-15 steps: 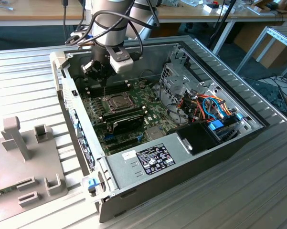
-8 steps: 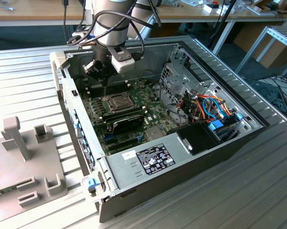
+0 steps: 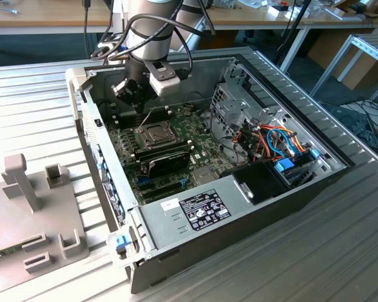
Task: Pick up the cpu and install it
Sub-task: 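Install the first cpu locking lever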
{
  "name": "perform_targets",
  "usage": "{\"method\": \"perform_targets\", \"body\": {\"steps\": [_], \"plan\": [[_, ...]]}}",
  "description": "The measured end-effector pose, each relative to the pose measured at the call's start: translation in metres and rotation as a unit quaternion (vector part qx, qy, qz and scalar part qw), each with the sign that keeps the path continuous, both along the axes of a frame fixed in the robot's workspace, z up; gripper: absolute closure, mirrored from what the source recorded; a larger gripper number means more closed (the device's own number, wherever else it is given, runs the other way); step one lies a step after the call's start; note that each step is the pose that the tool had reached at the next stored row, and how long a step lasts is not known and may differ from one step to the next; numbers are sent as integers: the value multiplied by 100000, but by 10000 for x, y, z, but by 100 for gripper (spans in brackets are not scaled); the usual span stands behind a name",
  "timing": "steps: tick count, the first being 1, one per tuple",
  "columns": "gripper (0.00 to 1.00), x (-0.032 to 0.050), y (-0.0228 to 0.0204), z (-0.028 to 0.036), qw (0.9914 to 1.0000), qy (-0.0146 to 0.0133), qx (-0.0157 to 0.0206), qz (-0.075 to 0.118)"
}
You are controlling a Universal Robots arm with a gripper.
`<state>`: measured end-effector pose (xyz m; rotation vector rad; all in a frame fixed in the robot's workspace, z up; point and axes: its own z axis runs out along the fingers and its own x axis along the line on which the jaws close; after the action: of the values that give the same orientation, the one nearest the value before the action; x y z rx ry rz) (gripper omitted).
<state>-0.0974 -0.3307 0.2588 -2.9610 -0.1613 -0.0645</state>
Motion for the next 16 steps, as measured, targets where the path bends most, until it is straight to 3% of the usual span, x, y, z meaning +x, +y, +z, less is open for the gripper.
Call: {"method": "perform_targets", "body": {"steps": [4, 8, 16], "plan": [[89, 9, 1, -1, 100000, -4, 12, 7], [89, 125, 0, -10, 100000, 8, 12, 0], [89, 269, 0, -46, 100000, 6, 15, -3]]}}
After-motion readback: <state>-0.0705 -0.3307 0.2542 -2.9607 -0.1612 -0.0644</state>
